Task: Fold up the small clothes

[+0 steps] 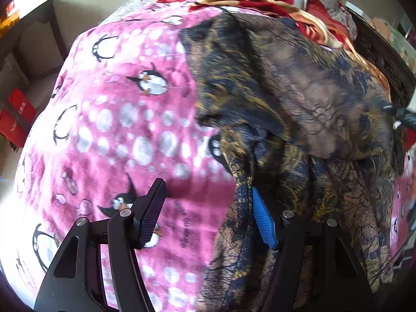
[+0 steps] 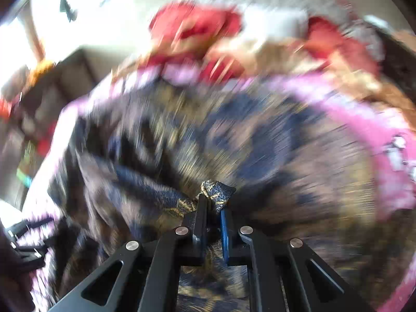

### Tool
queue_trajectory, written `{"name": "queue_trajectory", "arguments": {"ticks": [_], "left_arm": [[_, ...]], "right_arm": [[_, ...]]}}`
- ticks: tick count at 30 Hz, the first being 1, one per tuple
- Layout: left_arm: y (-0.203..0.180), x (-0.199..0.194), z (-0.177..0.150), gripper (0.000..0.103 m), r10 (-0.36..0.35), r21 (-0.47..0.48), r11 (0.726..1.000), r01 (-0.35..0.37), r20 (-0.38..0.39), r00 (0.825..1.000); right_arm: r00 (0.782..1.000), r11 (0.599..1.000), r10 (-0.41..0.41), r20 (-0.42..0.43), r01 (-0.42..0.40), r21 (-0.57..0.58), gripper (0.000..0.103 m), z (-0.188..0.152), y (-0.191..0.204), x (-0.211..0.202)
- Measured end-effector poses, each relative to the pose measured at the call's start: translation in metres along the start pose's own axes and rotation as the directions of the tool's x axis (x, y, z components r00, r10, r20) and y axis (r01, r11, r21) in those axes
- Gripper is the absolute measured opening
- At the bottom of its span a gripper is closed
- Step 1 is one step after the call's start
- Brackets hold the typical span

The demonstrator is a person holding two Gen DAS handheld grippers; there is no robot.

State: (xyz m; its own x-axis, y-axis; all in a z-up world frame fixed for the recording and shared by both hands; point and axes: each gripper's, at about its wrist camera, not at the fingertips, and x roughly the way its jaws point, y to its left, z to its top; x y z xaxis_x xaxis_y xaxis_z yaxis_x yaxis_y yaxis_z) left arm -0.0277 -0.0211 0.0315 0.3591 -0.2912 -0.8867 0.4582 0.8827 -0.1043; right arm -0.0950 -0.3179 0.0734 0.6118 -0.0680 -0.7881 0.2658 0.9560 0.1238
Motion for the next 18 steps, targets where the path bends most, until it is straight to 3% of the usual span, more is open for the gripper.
{"name": "queue_trajectory", "arguments": {"ticks": [3,6,8,9,10,13,15,17,18], "left_arm": [[0.007,0.000,-0.001,0.065,-0.009,-0.022,1.000,0.009,0.005,1.000],[0.004,0.003,0.004,0.065,-0.007,-0.021,1.000,0.007,0.008,1.000],[-0.001,0.007,0.010,0.065,0.000,-0.014,1.000,0.000,0.009,1.000],[-0.001,0.007,0.010,0.065,0.006,-0.014,1.000,-0.006,0.012,1.000],[0.000,0.007,0.011,0.065,0.014,-0.017,1.000,-0.014,0.014,1.000],[0.010,0.007,0.016,0.065,0.032,-0.042,0.999,-0.031,0.020,0.999],[0.019,0.009,0.018,0.065,0.036,-0.066,0.997,-0.034,0.019,0.999],[0.027,0.007,0.019,0.065,0.043,-0.092,0.995,-0.040,0.030,0.999],[0.032,0.005,0.020,0.065,0.065,-0.108,0.992,-0.060,0.042,0.997]], "right_arm": [[0.995,0.989,-0.022,0.100,0.007,0.145,0.008,0.006,-0.042,-0.041],[0.971,0.957,-0.223,0.089,0.201,0.208,0.008,0.007,-0.077,-0.049],[0.971,0.947,-0.234,0.045,0.217,0.237,0.011,0.009,-0.095,-0.033],[0.977,0.949,-0.214,-0.005,0.210,0.234,0.022,0.008,-0.097,-0.025],[0.978,0.953,-0.202,-0.055,0.209,0.221,0.041,0.009,-0.095,-0.020],[0.974,0.958,-0.223,0.038,0.212,0.193,0.053,0.013,-0.068,-0.039],[0.983,0.976,-0.163,0.083,0.149,0.156,0.056,0.017,-0.040,-0.047],[0.997,0.995,0.053,0.057,-0.058,0.083,0.056,0.021,0.002,-0.039],[0.986,0.985,0.165,0.011,-0.165,0.051,0.056,0.021,0.021,-0.032]]}}
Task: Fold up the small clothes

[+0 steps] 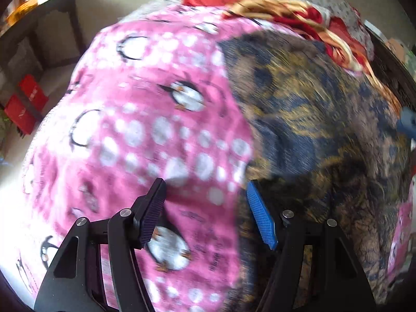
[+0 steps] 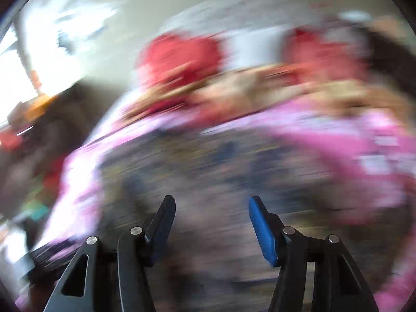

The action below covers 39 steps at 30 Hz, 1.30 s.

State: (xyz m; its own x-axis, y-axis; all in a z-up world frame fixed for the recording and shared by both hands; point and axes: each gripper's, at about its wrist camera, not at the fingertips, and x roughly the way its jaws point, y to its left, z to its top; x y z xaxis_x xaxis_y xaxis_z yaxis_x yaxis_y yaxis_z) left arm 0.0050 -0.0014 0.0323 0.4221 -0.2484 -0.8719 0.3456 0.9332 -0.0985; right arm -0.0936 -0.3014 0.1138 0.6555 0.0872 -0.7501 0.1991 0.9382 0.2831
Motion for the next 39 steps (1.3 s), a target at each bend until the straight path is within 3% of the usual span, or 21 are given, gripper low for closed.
{"name": "queue_trajectory", "arguments": {"ticks": [1,2,4,5,8,13,18,21,25,27,30,32,34,36,39], "left_arm": [[0.007,-0.002,0.002,0.065,0.024,-0.019,1.000,-0.024,0.015,1.000],[0.015,-0.003,0.001,0.065,0.026,-0.034,0.999,-0.026,0.018,0.999],[0.030,-0.005,0.001,0.065,-0.013,-0.072,0.997,0.013,0.003,1.000],[0.034,-0.008,0.000,0.065,-0.023,-0.082,0.996,0.024,0.006,1.000],[0.048,-0.021,0.000,0.065,-0.004,-0.094,0.996,0.006,0.029,1.000],[0.077,-0.041,0.005,0.065,0.015,-0.157,0.988,-0.005,0.066,0.998],[0.109,-0.067,0.021,0.065,0.081,-0.193,0.980,-0.056,0.123,0.989],[0.117,-0.082,0.034,0.065,0.111,-0.195,0.978,-0.078,0.164,0.980],[0.100,-0.088,0.049,0.065,0.112,-0.143,0.986,-0.086,0.186,0.976],[0.084,-0.085,0.054,0.065,0.095,-0.099,0.992,-0.078,0.184,0.978],[0.054,-0.075,0.058,0.065,0.052,-0.038,0.998,-0.047,0.172,0.984],[0.032,-0.067,0.060,0.065,0.021,-0.004,1.000,-0.021,0.161,0.987],[0.008,-0.057,0.061,0.065,-0.015,0.031,0.999,0.011,0.142,0.990],[-0.012,-0.046,0.062,0.065,-0.044,0.052,0.998,0.038,0.121,0.992],[-0.042,-0.025,0.063,0.065,-0.078,0.082,0.994,0.070,0.095,0.992]], "right_arm": [[0.987,0.989,0.141,-0.076,-0.144,-0.027,0.056,-0.004,0.027,0.015],[0.973,0.977,0.208,-0.105,-0.212,-0.035,0.056,-0.008,0.041,0.021],[0.934,0.941,0.316,-0.168,-0.331,-0.065,0.056,-0.022,0.077,0.036],[0.924,0.933,0.331,-0.192,-0.350,-0.077,0.056,-0.028,0.088,0.043],[0.909,0.924,0.333,-0.251,-0.367,-0.107,0.056,-0.048,0.115,0.068],[0.959,0.956,0.234,-0.159,-0.257,-0.143,0.056,-0.056,0.136,0.104],[0.945,0.925,0.314,-0.092,-0.327,-0.193,0.057,-0.059,0.171,0.117],[0.919,0.911,0.371,-0.132,-0.388,-0.140,0.058,-0.064,0.190,0.137],[0.932,0.917,0.329,-0.153,-0.354,-0.185,0.065,-0.078,0.214,0.152],[0.928,0.916,0.333,-0.165,-0.360,-0.176,0.064,-0.079,0.211,0.147],[0.907,0.910,0.361,-0.216,-0.393,-0.130,0.064,-0.078,0.188,0.117],[0.925,0.922,0.339,-0.173,-0.363,-0.135,0.064,-0.078,0.168,0.084],[0.962,0.955,0.269,-0.055,-0.274,-0.117,0.064,-0.068,0.130,0.044],[0.985,0.984,0.167,0.037,-0.164,-0.073,0.064,-0.055,0.094,0.019],[0.995,1.000,-0.013,0.094,0.011,0.028,0.064,-0.034,0.025,-0.003]]}}
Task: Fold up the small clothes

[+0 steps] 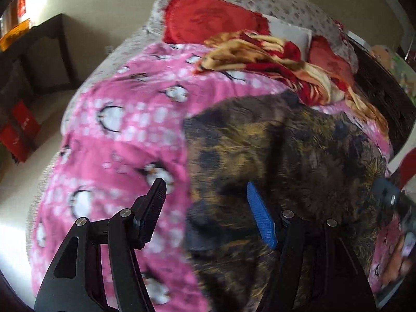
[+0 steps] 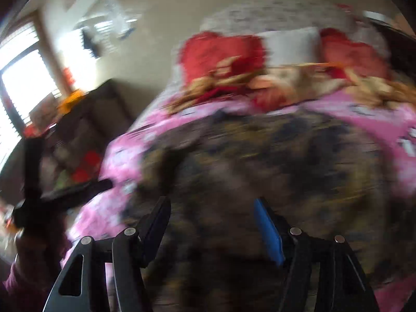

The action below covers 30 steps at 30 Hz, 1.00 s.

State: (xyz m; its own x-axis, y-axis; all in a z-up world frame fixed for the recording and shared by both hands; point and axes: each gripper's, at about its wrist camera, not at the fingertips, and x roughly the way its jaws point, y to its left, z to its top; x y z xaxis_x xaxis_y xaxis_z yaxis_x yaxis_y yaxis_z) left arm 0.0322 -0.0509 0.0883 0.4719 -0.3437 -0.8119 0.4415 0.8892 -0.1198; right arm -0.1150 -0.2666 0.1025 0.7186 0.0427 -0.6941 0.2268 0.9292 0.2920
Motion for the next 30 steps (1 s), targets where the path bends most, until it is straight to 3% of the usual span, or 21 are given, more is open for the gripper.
{"name": "queue_trajectory", "arguments": {"ticks": [3,5,6,7,9,12,17,20,23,30], "left_arm": [[-0.016,0.028,0.000,0.065,0.055,0.035,0.998,-0.055,-0.019,0.998],[-0.019,0.048,-0.001,0.065,0.090,0.038,0.995,-0.088,-0.035,0.995],[-0.017,0.057,-0.002,0.065,0.101,0.034,0.994,-0.100,-0.051,0.994],[-0.015,0.067,-0.002,0.065,0.110,0.027,0.994,-0.109,-0.080,0.991],[-0.010,0.076,-0.003,0.066,0.100,-0.003,0.995,-0.101,-0.099,0.990],[-0.012,0.074,-0.003,0.066,0.114,0.010,0.994,-0.113,-0.086,0.990],[-0.014,0.068,-0.009,0.066,0.123,0.026,0.992,-0.121,-0.082,0.989],[-0.014,0.068,-0.013,0.066,0.127,0.028,0.992,-0.125,-0.086,0.988],[-0.014,0.065,-0.015,0.066,0.133,0.025,0.991,-0.132,-0.088,0.987],[-0.013,0.050,-0.023,0.066,0.140,0.016,0.990,-0.139,-0.086,0.986]], "right_arm": [[0.991,0.989,-0.131,0.006,0.131,0.065,0.062,0.014,-0.060,0.000],[0.981,0.976,-0.192,-0.038,0.195,0.102,0.059,0.018,-0.100,0.010],[0.974,0.968,-0.218,-0.063,0.224,0.109,0.055,0.018,-0.113,0.016],[0.964,0.959,-0.250,-0.087,0.259,0.114,0.044,0.019,-0.129,0.024],[0.968,0.958,-0.233,-0.097,0.246,0.146,0.035,0.018,-0.150,0.032],[0.970,0.960,-0.231,-0.079,0.240,0.144,0.036,0.017,-0.141,0.018],[0.976,0.972,-0.211,-0.053,0.215,0.098,0.049,0.007,-0.114,-0.004],[0.971,0.969,-0.231,-0.055,0.234,0.073,0.049,-0.002,-0.109,-0.005],[0.946,0.952,-0.295,-0.138,0.303,0.045,0.049,-0.011,-0.120,0.016],[0.952,0.955,-0.280,-0.122,0.289,0.065,0.052,-0.019,-0.110,-0.005]]}}
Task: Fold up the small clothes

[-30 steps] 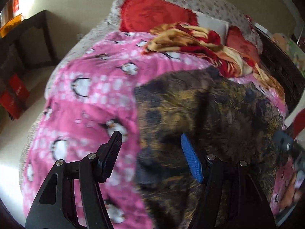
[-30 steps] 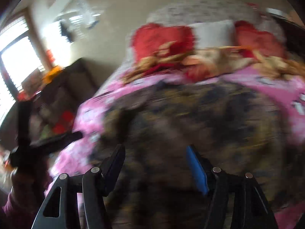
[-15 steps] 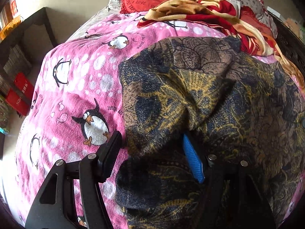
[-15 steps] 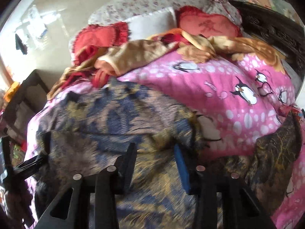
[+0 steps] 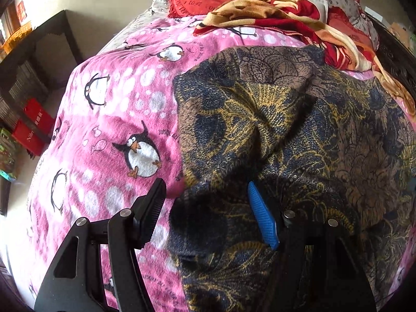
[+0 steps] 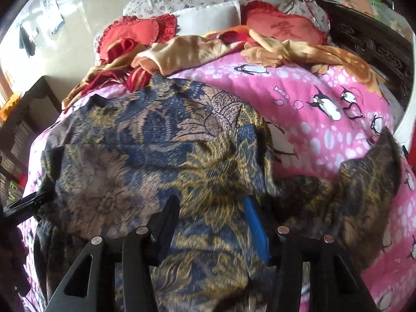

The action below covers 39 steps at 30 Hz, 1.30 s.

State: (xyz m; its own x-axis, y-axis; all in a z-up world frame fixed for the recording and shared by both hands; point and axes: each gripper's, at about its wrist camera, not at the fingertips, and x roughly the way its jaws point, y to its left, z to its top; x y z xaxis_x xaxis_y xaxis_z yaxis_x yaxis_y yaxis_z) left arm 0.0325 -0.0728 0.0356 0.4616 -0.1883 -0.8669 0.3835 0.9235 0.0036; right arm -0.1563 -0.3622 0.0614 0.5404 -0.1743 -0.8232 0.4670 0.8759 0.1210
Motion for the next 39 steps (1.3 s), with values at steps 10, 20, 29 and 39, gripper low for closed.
{"name": "queue_trajectory", "arguments": {"ticks": [10,20,29,39], "left_arm": [[0.000,-0.025,-0.013,0.066,0.002,0.017,1.000,-0.002,0.013,1.000],[-0.020,-0.033,-0.018,0.066,-0.039,0.029,0.999,0.039,0.009,0.999],[-0.023,-0.047,-0.009,0.066,-0.084,-0.004,0.996,0.084,0.055,0.995],[-0.028,-0.047,-0.016,0.066,-0.088,0.025,0.996,0.088,0.025,0.996]], "right_arm": [[1.000,1.000,-0.009,0.022,0.010,-0.019,0.062,-0.026,-0.013,-0.031],[0.986,0.988,-0.145,0.079,0.139,0.070,0.064,-0.042,-0.082,-0.083],[0.980,0.962,-0.182,0.081,0.160,0.223,0.064,-0.047,-0.139,-0.093],[0.988,0.946,-0.118,0.098,0.082,0.314,0.064,0.010,-0.175,-0.060]]}}
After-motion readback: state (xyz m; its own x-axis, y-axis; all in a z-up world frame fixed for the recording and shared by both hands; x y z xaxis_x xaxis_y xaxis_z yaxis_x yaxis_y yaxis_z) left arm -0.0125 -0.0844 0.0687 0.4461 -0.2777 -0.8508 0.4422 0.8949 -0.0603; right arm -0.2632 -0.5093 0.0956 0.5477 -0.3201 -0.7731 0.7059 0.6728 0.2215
